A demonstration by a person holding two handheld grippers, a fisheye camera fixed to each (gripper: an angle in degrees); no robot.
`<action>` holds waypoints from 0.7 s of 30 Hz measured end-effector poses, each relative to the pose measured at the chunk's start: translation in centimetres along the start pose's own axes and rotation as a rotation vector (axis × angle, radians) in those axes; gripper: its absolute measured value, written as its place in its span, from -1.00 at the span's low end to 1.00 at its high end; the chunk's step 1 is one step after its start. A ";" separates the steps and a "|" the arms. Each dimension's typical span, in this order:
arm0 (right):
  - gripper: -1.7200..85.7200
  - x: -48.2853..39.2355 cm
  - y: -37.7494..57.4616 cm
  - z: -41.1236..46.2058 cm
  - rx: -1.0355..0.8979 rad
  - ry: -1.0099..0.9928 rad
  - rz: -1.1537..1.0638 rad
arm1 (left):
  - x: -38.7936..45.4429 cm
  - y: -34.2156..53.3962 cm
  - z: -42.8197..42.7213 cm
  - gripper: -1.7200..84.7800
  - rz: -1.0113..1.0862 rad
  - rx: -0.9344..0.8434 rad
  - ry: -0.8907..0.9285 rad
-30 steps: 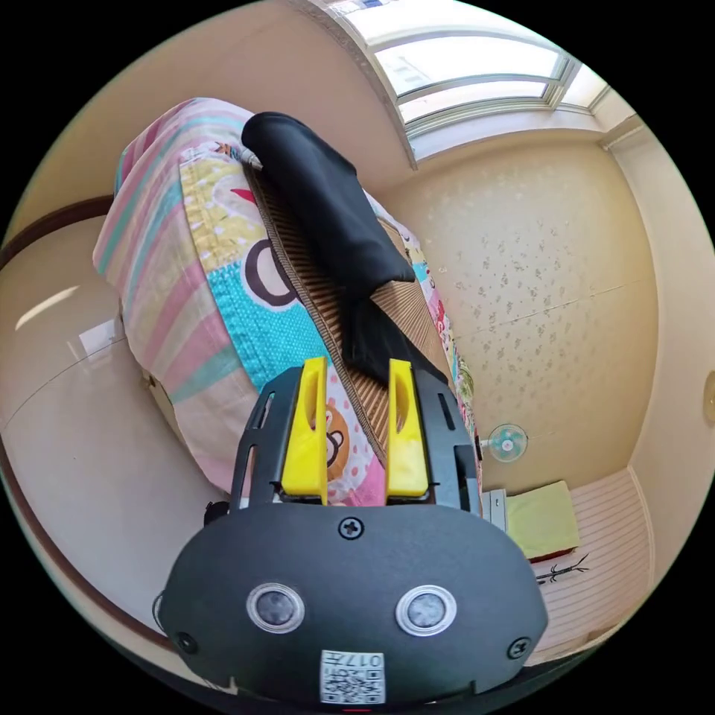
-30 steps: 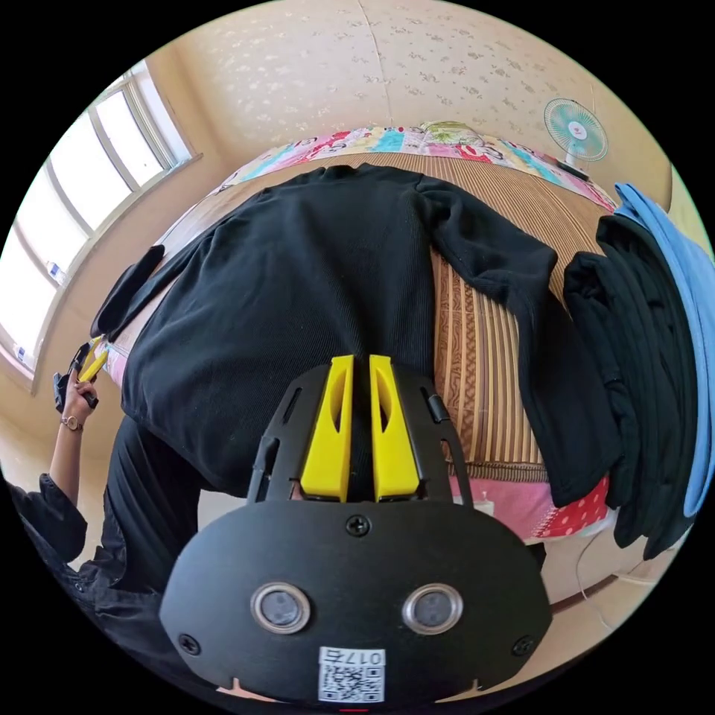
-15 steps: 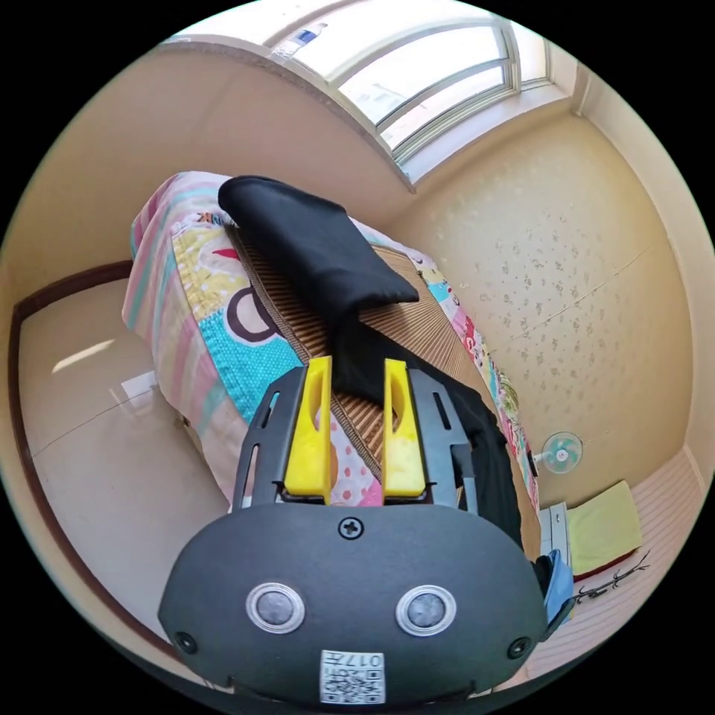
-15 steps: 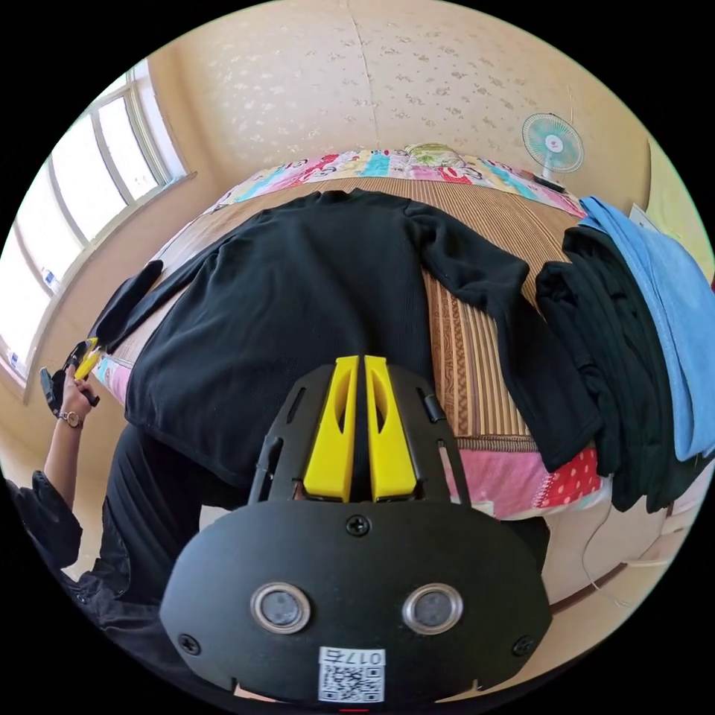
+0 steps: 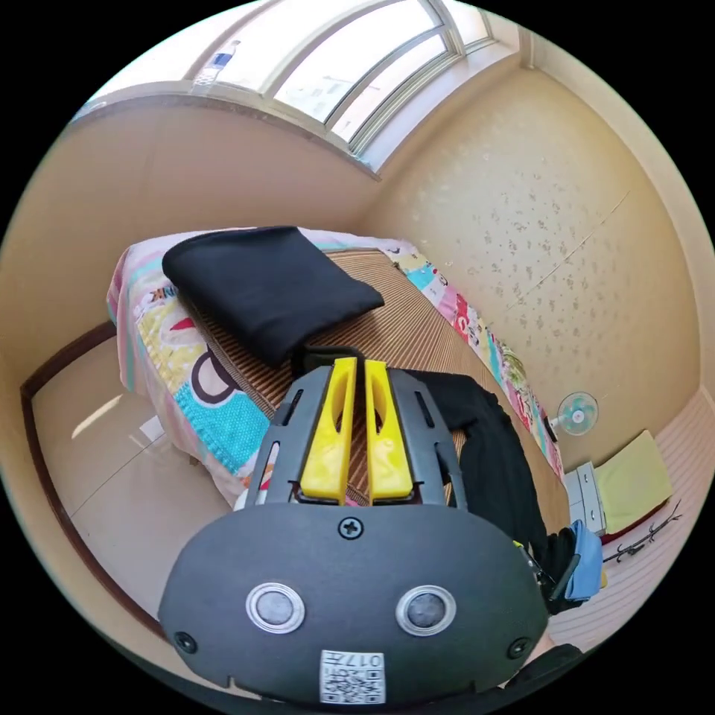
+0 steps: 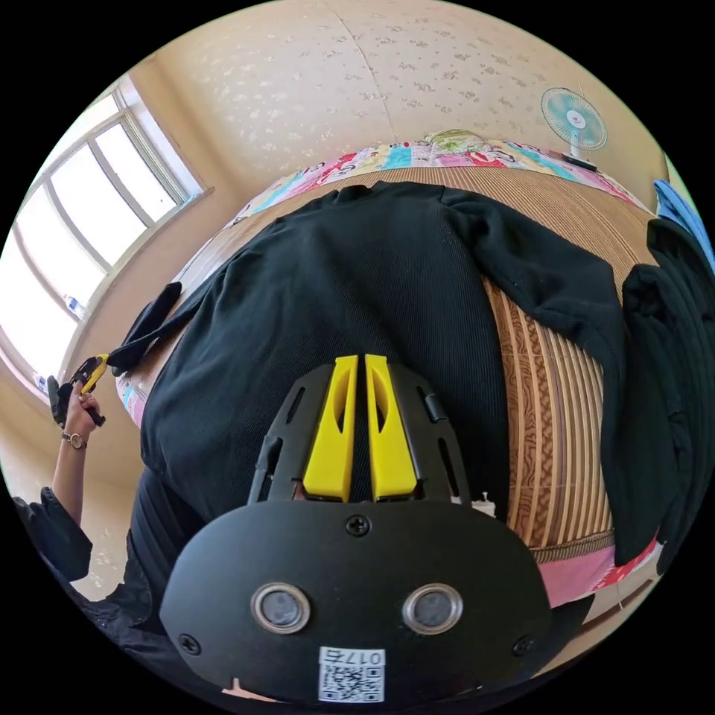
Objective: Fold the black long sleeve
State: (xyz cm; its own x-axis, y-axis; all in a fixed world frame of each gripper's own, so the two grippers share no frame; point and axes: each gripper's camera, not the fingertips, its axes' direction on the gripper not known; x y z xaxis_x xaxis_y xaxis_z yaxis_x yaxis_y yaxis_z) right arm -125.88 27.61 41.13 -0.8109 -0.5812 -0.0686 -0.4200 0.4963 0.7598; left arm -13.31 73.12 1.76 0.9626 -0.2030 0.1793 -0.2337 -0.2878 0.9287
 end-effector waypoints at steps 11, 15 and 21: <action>-0.93 0.9 -0.4 -3.1 0.043 -0.148 0.036 | 34.5 -0.4 7.1 -0.95 0.618 0.072 0.320; -0.94 0.9 -1.1 -3.9 0.045 -0.210 0.054 | 48.7 9.3 17.0 -0.94 0.827 -0.214 0.466; -0.94 -0.1 -2.1 -4.9 0.056 -0.289 0.076 | 53.5 26.1 27.3 -0.93 0.968 -0.566 0.502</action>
State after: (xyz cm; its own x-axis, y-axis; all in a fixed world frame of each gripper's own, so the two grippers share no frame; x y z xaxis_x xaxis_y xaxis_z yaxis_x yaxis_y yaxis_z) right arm -122.93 23.46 42.67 -0.9198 -0.3375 -0.2001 -0.3690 0.5712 0.7332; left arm 28.34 29.20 26.73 0.4004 0.3117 0.8617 -0.9090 0.2536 0.3306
